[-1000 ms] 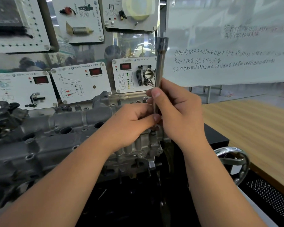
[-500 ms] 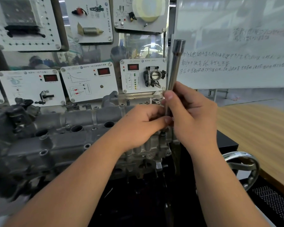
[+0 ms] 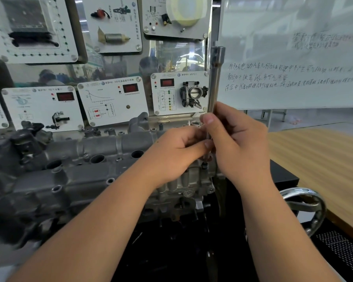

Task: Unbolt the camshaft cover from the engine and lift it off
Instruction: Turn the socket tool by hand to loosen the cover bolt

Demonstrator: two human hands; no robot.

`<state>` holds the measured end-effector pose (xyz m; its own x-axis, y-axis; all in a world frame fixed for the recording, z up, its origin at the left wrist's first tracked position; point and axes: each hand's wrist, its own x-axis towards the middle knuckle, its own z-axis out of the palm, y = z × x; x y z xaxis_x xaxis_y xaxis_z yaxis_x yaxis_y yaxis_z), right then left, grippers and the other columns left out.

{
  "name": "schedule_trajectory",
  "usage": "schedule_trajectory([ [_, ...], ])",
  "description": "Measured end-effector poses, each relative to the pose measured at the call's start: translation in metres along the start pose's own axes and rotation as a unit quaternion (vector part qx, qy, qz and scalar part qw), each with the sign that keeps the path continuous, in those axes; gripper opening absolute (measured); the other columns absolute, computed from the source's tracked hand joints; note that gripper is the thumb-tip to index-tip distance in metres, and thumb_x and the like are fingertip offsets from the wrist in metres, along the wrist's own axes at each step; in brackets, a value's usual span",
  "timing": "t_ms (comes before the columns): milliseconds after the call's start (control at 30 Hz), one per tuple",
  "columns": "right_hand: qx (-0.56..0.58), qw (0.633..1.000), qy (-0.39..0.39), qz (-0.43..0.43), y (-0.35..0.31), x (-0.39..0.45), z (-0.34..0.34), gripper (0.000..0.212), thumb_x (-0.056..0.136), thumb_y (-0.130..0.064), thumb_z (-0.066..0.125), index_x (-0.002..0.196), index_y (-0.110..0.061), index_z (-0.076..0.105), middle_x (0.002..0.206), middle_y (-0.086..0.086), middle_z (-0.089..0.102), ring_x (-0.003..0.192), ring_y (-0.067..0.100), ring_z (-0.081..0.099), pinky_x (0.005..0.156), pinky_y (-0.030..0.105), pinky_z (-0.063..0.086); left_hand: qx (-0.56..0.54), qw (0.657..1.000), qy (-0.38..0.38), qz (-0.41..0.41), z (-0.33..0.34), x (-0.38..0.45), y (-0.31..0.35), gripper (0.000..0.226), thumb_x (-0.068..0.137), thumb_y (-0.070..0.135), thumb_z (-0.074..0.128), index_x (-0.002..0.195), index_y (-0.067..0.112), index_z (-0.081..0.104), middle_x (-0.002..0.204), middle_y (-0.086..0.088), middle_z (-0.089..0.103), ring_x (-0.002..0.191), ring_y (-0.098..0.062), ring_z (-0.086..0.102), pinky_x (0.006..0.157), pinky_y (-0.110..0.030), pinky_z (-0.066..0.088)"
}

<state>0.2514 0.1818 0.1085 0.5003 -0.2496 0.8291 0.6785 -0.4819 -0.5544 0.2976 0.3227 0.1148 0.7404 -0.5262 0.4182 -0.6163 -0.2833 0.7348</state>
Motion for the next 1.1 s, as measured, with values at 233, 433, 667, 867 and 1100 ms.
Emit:
schedule_trajectory([
  [233, 0.024, 1.0, -0.004, 0.014, -0.0029, -0.0001, 0.0017, 0.033, 0.095, -0.026, 0.066, 0.127, -0.018, 0.067, 0.095, -0.009, 0.073, 0.087, 0.006, 0.069, 0.077, 0.021, 0.055, 0.031, 0.998, 0.041, 0.027, 0.0049, 0.0028, 0.0024, 0.019, 0.089, 0.029, 0.075, 0.104, 0.019, 0.07, 0.092, 0.002, 0.076, 0.085, -0.019, 0.074, 0.083, -0.053, 0.059],
  [433, -0.013, 1.0, 0.013, -0.007, -0.001, -0.0008, 0.0014, 0.014, 0.096, -0.023, 0.063, 0.105, -0.019, 0.074, 0.077, -0.009, 0.066, 0.076, 0.005, 0.06, 0.068, 0.015, 0.044, -0.017, 0.999, 0.033, 0.009, 0.004, -0.0003, 0.0015, 0.042, 0.073, 0.056, 0.068, 0.097, 0.022, 0.07, 0.09, 0.002, 0.078, 0.089, -0.025, 0.074, 0.089, -0.056, 0.058],
  [667, 0.019, 1.0, -0.003, 0.0, -0.0048, -0.0009, 0.0004, 0.038, 0.098, -0.023, 0.06, 0.136, -0.02, 0.063, 0.092, -0.011, 0.074, 0.086, 0.005, 0.07, 0.074, 0.019, 0.054, 0.016, 0.999, 0.031, 0.019, 0.0046, 0.0006, 0.003, 0.032, 0.081, 0.045, 0.074, 0.103, 0.021, 0.071, 0.092, 0.004, 0.077, 0.087, -0.021, 0.074, 0.086, -0.054, 0.059],
  [867, 0.007, 1.0, 0.016, 0.009, -0.0016, -0.0016, 0.0023, 0.024, 0.097, -0.02, 0.066, 0.12, -0.016, 0.074, 0.08, -0.015, 0.07, 0.076, -0.001, 0.063, 0.069, 0.008, 0.044, 0.013, 0.999, 0.033, 0.018, 0.005, 0.0012, 0.0014, 0.048, 0.071, 0.06, 0.063, 0.1, 0.022, 0.07, 0.091, 0.002, 0.076, 0.087, -0.021, 0.073, 0.085, -0.053, 0.059],
  [1100, 0.003, 1.0, -0.003, 0.011, -0.0046, -0.0021, 0.0018, 0.035, 0.099, -0.025, 0.054, 0.132, -0.017, 0.066, 0.092, -0.009, 0.075, 0.085, 0.006, 0.069, 0.071, 0.02, 0.053, -0.003, 1.0, 0.018, 0.005, 0.0034, -0.0002, -0.0003, 0.023, 0.092, 0.039, 0.065, 0.104, 0.021, 0.074, 0.097, -0.002, 0.078, 0.095, -0.029, 0.074, 0.093, -0.06, 0.055],
])
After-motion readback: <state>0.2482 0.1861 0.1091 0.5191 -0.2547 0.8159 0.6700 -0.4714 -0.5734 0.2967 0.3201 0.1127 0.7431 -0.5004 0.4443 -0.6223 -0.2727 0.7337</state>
